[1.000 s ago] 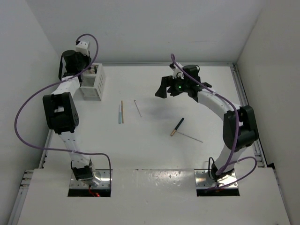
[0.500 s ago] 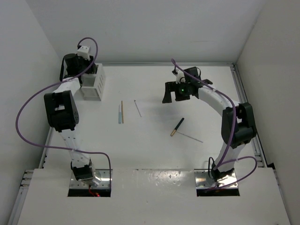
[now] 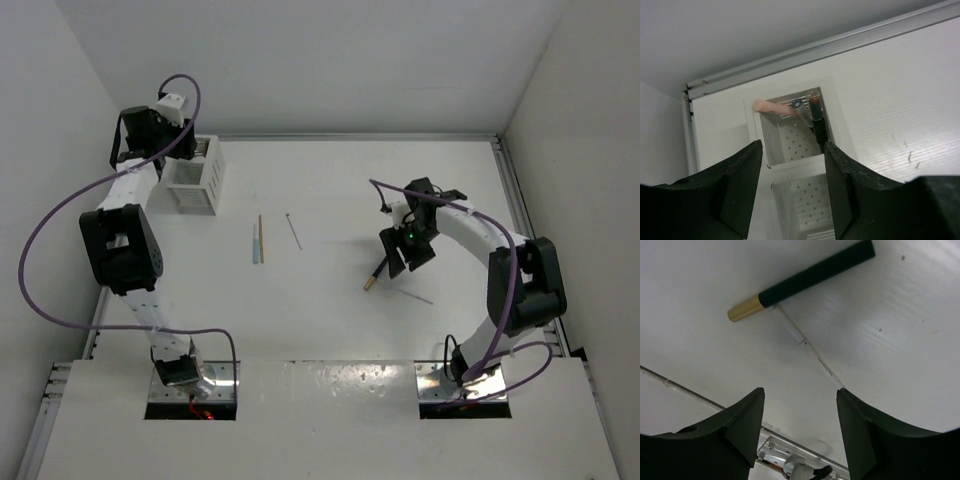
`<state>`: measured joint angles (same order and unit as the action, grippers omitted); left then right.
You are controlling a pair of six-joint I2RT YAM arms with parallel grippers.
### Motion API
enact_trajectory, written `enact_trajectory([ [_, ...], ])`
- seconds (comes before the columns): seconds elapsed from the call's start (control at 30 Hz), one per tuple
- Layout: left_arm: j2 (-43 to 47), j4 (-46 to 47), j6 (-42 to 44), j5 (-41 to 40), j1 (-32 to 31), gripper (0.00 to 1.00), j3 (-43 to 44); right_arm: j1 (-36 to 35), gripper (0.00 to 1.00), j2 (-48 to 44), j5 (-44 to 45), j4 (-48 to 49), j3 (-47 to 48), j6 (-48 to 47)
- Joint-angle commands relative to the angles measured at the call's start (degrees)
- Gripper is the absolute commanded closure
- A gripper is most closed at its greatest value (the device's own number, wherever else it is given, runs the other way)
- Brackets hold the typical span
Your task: Organize the makeup
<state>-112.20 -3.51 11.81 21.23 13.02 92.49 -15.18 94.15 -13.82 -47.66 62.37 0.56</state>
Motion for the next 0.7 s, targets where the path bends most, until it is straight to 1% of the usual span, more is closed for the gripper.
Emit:
enact_trajectory([
  [0.0, 11.0, -5.4, 6.6, 1.1, -1.5, 0.42, -0.6, -1.2, 0.40, -0.9, 0.9, 0.2, -3.5, -2.0],
  [0.03, 12.5, -6.6, 6.6, 1.1, -1.5, 0.42, -2.7, -1.8, 0.40, -0.7, 1.3, 0.3, -3.9, -2.1],
  [0.1, 15.9, -8.6, 6.6, 1.9, -1.5, 0.42, -4.1, -2.8, 0.40, -0.3, 3.3, -0.1, -5.2, -2.0],
  [0.13, 16.8, -11.0, 5.9, 2.7, -1.5, 0.42, -4.6, -3.2, 0.40, -0.1, 4.7, -0.5, -5.4, -1.5],
  [0.2, 18.3, -12.5, 5.3, 3.5, -1.5, 0.42, -6.2, -3.4, 0.40, 0.4, 6.2, -0.8, -6.8, -1.0],
  [0.23, 19.8, -12.5, 3.8, 4.1, -0.9, 0.42, -7.7, -3.2, 0.40, 1.0, 7.0, -0.5, -7.3, -0.9],
  [0.27, 20.5, -12.5, 3.8, 4.7, -0.9, 0.42, -8.4, -3.1, 0.39, 1.4, 9.7, -0.3, -7.4, -0.9],
  [0.3, 21.1, -12.5, 3.1, 4.7, -0.3, 0.42, -9.1, -3.0, 0.39, 1.9, 10.6, 0.8, -7.4, 0.8],
  [0.37, 22.9, -12.5, 3.1, 4.7, -0.3, 0.42, -10.7, -2.8, 0.39, 4.4, 12.8, 1.3, -6.7, 1.3],
  [0.47, 24.0, -13.0, 3.1, 4.7, -0.3, 0.42, -12.1, -2.8, 0.40, 8.0, 13.7, 1.3, -4.7, 1.8],
  [0.57, 25.5, -13.0, 2.6, 4.7, -0.3, 0.42, -12.7, -2.8, 0.48, 11.0, 13.7, 1.9, -3.3, 2.1],
  [0.6, 26.1, -13.0, 2.6, 4.7, 0.3, 0.42, -12.7, -2.8, 0.57, 11.8, 13.6, 1.7, -3.4, 2.9],
  [0.67, 26.8, -13.0, 2.6, 4.7, 0.3, 0.42, -13.2, -2.9, 0.67, 12.0, 13.7, 2.0, -4.4, 3.8],
])
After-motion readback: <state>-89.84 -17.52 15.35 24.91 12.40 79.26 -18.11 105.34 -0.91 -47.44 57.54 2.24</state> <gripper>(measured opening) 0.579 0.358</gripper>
